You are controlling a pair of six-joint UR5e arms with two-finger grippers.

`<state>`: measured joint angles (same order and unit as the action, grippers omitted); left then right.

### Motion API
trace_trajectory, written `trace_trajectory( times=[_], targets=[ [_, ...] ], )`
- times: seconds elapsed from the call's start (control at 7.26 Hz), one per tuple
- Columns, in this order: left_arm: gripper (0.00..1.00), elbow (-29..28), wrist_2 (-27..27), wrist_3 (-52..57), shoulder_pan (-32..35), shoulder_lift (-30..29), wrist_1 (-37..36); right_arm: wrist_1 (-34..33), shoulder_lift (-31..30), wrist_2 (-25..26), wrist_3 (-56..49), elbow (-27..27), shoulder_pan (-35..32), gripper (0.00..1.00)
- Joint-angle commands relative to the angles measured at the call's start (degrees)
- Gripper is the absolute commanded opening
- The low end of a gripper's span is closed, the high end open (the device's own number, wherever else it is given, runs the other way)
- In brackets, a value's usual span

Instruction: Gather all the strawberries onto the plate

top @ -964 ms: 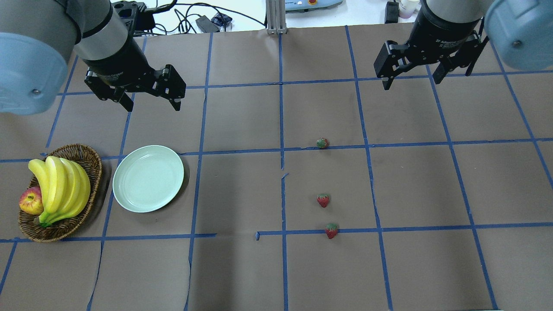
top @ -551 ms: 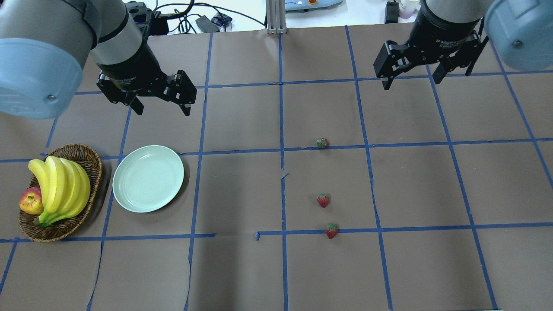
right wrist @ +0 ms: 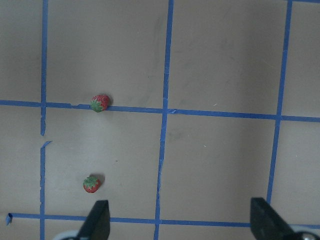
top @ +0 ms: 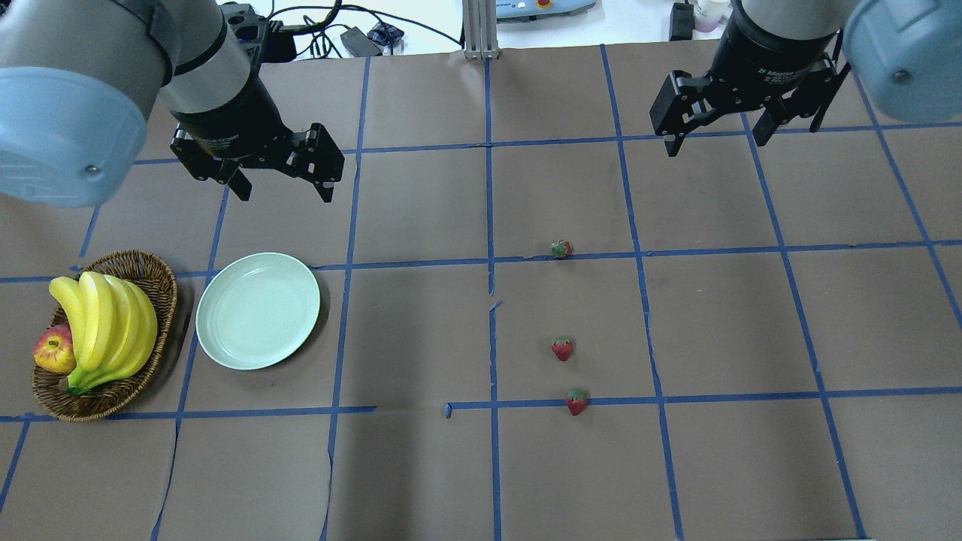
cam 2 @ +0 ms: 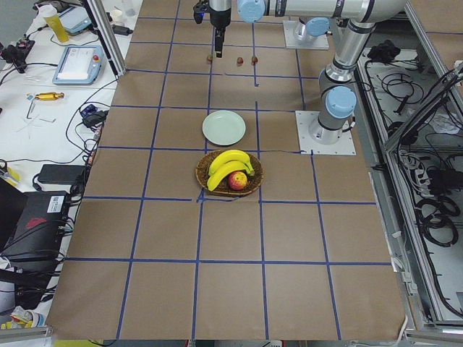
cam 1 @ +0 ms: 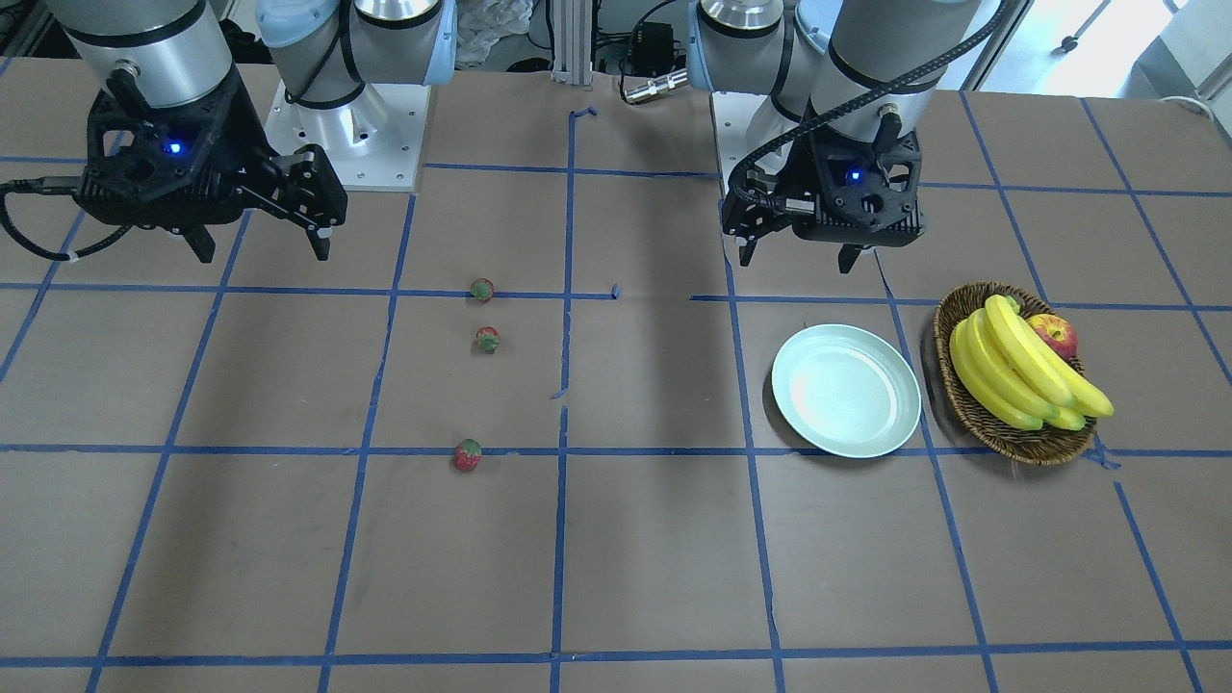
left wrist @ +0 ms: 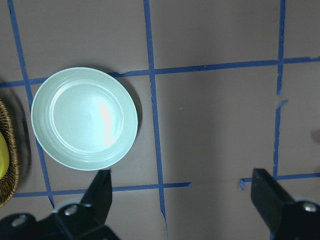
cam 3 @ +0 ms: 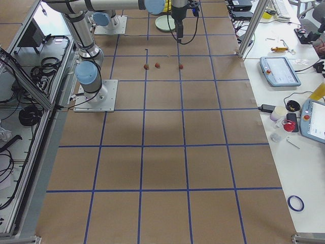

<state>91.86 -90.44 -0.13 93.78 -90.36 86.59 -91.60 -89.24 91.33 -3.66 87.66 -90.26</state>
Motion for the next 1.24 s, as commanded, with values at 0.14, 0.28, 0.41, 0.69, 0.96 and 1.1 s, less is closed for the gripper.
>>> trace_trajectory(
  times=[0.14, 0.28, 0.41, 0.69, 0.96, 1.1],
  targets=[
    [1.0, -0.01, -0.09, 0.39, 0.0, 0.18, 0.33, 0.1, 0.03, -0.01, 0.06, 0.05, 0.0, 1.0],
    [1.0, -0.01, 0.0, 0.22, 0.0, 0.1, 0.33, 0.1, -0.05, -0.01, 0.06, 0.14, 0.0, 1.0],
    [1.0, 0.08, -0.08, 0.39, 0.0, 0.18, 0.42, -0.33, 0.21, -0.01, 0.06, 0.22, 0.0, 1.0],
    [1.0, 0.16, -0.09, 0.39, 0.0, 0.01, 0.59, -5.05, 4.14, -0.18, 1.54, 1.36, -0.18, 1.0],
    [1.0, 0.34, -0.09, 0.39, 0.09, 0.01, 0.77, -14.69, 6.36, -1.23, 5.5, 7.75, -0.61, 1.0],
    [1.0, 1.21, -0.09, 0.39, 0.09, 0.27, 0.42, -20.75, 8.97, -2.98, 5.68, 12.48, -0.88, 1.0]
  ],
)
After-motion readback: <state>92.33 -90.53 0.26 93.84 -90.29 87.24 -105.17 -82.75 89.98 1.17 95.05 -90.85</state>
